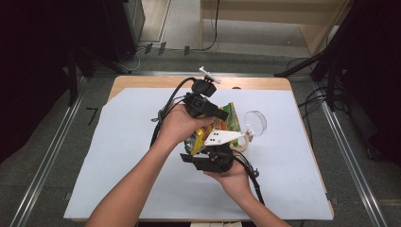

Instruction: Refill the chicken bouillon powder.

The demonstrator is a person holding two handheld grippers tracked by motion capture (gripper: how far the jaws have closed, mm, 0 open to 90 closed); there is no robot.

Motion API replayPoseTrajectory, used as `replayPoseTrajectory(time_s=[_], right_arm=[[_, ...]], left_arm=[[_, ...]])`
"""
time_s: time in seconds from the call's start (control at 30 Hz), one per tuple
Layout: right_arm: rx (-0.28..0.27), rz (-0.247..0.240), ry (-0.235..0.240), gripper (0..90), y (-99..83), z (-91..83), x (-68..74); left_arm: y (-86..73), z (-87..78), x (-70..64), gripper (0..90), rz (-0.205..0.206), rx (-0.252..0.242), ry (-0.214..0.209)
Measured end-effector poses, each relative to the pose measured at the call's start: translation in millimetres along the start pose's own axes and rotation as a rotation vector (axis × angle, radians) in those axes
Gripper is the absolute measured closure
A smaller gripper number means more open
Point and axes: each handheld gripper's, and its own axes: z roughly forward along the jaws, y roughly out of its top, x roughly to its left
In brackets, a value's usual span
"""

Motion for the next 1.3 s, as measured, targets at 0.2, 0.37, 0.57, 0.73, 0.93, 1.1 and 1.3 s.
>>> replayPoseTrajectory(time_s=[0.2,0.37,0.57,0.73,0.93,1.1,1.3], right_arm=[[0.000,0.001,0.000,68.0,0.2,-0.4,0.0],[0.002,-0.003,-0.003,68.0,0.0,-0.2,0.1],[0.007,-0.005,-0.008,68.1,-0.6,0.2,-0.8],[0.006,-0.014,-0.009,68.1,-1.2,0.6,-2.2],[0.004,-0.011,-0.008,68.2,-1.6,0.6,-2.6],[0.001,-0.008,-0.009,68.2,-1.5,0.4,-2.3],[0.005,-0.011,-0.010,68.1,-1.8,0.6,-2.5]], left_arm=[[0.3,0.5,1.0,82.2,-0.005,0.004,-0.004],[0.0,0.7,1.1,82.6,-0.004,0.003,-0.005],[-0.6,1.4,0.7,82.3,0.000,-0.002,-0.004],[-1.0,1.7,0.4,82.3,0.004,-0.004,-0.003],[-1.0,1.5,-0.6,82.3,0.009,-0.007,-0.002],[-1.0,1.4,-1.5,82.2,0.009,-0.011,-0.001],[-1.4,1.6,-1.2,82.1,0.013,-0.010,0.000]])
